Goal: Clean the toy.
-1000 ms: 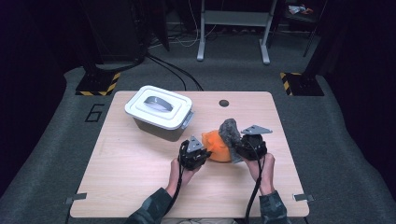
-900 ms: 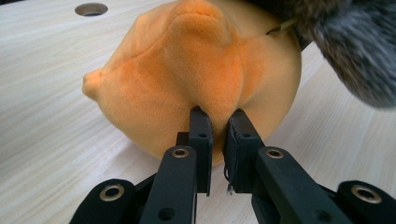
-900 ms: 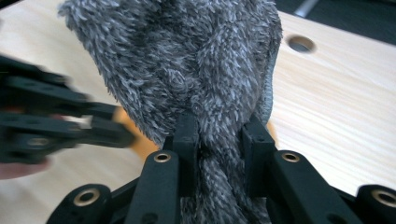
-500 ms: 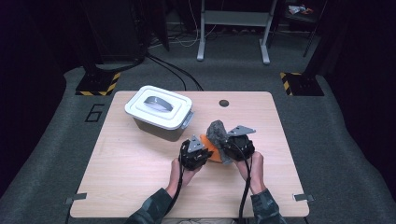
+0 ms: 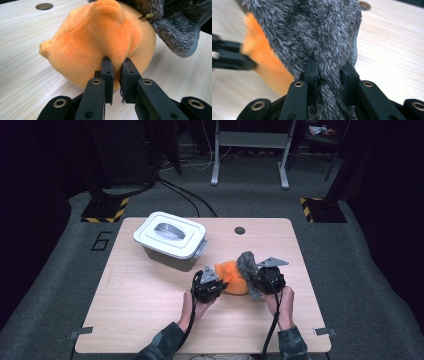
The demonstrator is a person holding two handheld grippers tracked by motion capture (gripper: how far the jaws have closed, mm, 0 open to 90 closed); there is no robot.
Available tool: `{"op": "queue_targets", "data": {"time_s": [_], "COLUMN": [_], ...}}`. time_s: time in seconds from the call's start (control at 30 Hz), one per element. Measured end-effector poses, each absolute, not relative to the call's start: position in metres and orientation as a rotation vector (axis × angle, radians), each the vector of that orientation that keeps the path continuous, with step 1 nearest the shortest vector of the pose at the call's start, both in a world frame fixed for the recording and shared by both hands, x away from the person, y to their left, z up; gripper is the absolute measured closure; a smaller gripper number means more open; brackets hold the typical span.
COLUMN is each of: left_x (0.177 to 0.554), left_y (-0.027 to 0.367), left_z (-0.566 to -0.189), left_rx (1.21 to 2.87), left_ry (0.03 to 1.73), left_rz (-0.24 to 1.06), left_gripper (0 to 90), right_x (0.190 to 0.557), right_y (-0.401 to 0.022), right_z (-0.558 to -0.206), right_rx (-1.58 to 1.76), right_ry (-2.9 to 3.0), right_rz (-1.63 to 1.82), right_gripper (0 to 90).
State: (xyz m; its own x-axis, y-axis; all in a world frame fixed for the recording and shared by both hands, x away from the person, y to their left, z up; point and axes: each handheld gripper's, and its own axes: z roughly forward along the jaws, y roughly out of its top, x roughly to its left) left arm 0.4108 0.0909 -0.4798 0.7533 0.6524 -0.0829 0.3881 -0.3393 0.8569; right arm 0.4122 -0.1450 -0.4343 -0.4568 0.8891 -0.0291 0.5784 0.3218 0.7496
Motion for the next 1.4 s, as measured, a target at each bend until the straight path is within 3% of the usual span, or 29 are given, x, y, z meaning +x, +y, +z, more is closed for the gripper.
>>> {"op": "queue_targets", "data": {"time_s": [0.73, 0.97, 1.17, 1.4], "left_x": [0.412, 0.413, 0.412, 0.415], "left_y": [0.094, 0.098, 0.096, 0.1], "left_z": [-0.482, -0.481, -0.479, -0.483], "left_rx": [1.96, 1.953, 1.973, 1.959], "left_ry": [0.793, 0.797, 0.784, 0.784], "left_rz": [0.318, 0.314, 0.326, 0.3], "left_gripper": [82.0, 81.6, 81.1, 77.5], "right_x": [0.443, 0.424, 0.407, 0.421], "right_y": [-0.173, -0.184, -0.158, -0.133], "right_z": [-0.497, -0.458, -0.41, -0.428], "right_rx": [1.536, 1.481, 1.3, 1.259], "right_ry": [2.2, 2.098, 2.131, 2.222], "right_rz": [0.87, 0.971, 1.096, 0.979], "right_gripper": [71.5, 71.7, 71.6, 71.6]}}
